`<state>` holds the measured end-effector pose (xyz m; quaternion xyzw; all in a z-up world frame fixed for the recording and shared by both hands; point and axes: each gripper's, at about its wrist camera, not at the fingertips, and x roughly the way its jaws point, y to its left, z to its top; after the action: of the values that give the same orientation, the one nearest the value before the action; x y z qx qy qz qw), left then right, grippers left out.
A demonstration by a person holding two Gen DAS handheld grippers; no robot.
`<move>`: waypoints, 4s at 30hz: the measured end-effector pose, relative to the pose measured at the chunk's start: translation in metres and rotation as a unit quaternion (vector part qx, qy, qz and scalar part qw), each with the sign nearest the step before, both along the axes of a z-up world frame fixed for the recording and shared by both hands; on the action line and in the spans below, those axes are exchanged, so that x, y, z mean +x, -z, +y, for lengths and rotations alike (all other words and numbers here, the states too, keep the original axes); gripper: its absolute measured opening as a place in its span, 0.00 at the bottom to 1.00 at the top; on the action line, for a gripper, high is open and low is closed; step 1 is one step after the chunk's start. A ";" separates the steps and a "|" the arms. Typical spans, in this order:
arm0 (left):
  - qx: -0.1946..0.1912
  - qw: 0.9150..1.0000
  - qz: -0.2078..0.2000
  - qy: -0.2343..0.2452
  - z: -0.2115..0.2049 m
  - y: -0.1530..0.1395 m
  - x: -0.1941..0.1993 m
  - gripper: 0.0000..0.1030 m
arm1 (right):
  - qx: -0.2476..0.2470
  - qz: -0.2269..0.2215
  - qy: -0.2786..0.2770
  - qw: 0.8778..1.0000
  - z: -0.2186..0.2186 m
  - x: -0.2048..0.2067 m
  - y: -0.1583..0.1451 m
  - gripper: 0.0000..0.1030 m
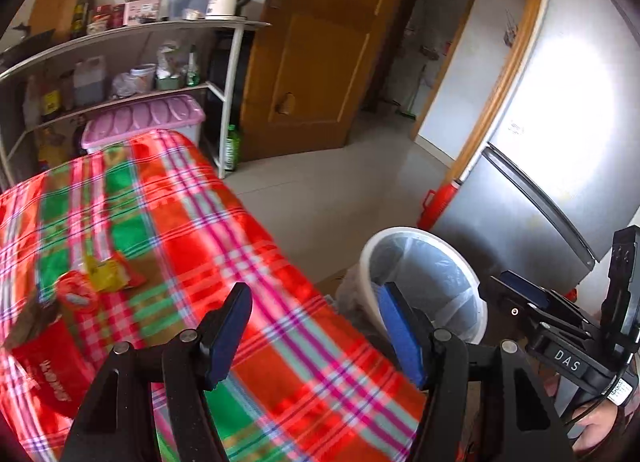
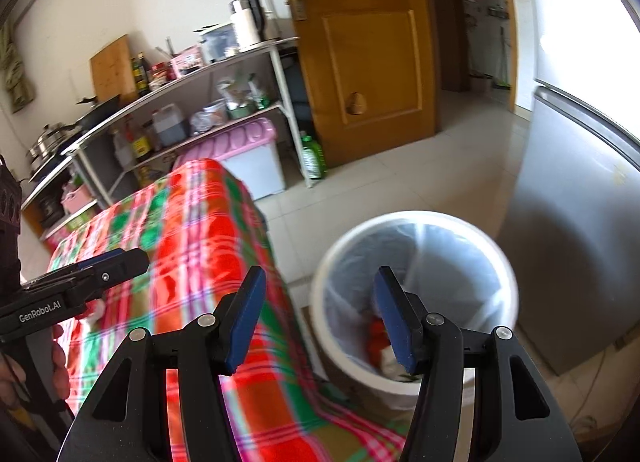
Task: Collect trash
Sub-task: 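Move both tools back over the table toward the red packet, then close the right tool on the red packet, then grasp the white printed paper packet with the left tool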
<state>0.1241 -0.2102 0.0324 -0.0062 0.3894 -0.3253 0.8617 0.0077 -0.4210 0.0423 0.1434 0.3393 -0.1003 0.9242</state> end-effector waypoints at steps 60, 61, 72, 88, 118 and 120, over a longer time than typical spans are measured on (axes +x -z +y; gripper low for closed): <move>-0.010 0.979 0.043 -0.200 0.295 0.046 0.043 0.80 | 0.039 0.068 -0.342 0.937 0.288 0.138 0.063 0.56; -0.010 0.979 0.044 -0.198 0.295 0.046 0.044 0.80 | 0.038 0.066 -0.338 0.938 0.287 0.137 0.063 0.56; -0.007 0.977 0.044 -0.208 0.303 0.047 0.042 0.80 | 0.021 0.057 -0.373 0.926 0.304 0.122 0.058 0.56; 0.002 0.978 0.048 -0.202 0.300 0.052 0.039 0.80 | 0.035 0.075 -0.379 0.922 0.311 0.102 0.068 0.21; 0.005 0.990 0.062 -0.130 0.240 0.059 0.066 0.80 | 0.061 0.085 -0.287 0.952 0.231 0.109 0.068 0.07; 0.015 0.988 0.065 -0.142 0.237 0.064 0.070 0.80 | 0.045 0.085 -0.288 0.953 0.230 0.107 0.068 0.07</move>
<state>0.1940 0.0267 -0.0314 -0.0698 0.4447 -0.1930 0.8718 0.1146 -0.1913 -0.0260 0.0720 0.4473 0.1741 0.8743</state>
